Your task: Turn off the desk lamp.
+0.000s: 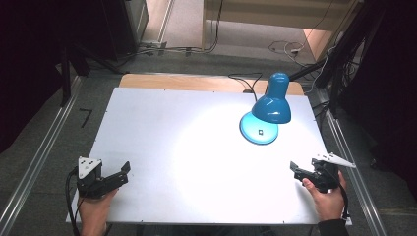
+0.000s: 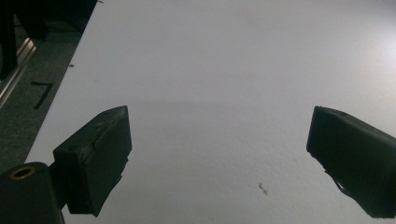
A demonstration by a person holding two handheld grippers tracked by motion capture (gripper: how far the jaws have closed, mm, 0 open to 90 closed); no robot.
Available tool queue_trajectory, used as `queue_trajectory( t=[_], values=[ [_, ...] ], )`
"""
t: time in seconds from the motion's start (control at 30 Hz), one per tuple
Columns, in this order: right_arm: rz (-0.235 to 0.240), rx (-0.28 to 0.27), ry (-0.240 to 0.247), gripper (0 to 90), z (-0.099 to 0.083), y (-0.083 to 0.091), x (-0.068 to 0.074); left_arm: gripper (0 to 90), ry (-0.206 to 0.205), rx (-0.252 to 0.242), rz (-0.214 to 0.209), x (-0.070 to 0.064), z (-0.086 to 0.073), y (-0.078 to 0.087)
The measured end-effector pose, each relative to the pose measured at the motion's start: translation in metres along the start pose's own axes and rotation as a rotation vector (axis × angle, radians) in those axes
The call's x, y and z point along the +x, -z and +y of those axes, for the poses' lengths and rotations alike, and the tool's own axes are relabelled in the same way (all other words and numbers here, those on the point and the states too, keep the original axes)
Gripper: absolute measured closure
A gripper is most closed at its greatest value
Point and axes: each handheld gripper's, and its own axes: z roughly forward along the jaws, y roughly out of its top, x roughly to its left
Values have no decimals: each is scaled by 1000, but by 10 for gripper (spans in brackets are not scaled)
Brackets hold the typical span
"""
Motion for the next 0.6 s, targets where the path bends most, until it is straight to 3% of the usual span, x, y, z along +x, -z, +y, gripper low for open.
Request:
queue_trajectory(
  t=[0.6],
  values=[
    [20,0,0,139,10,-10,10,73,4,-1,1,0,0,1]
  ],
)
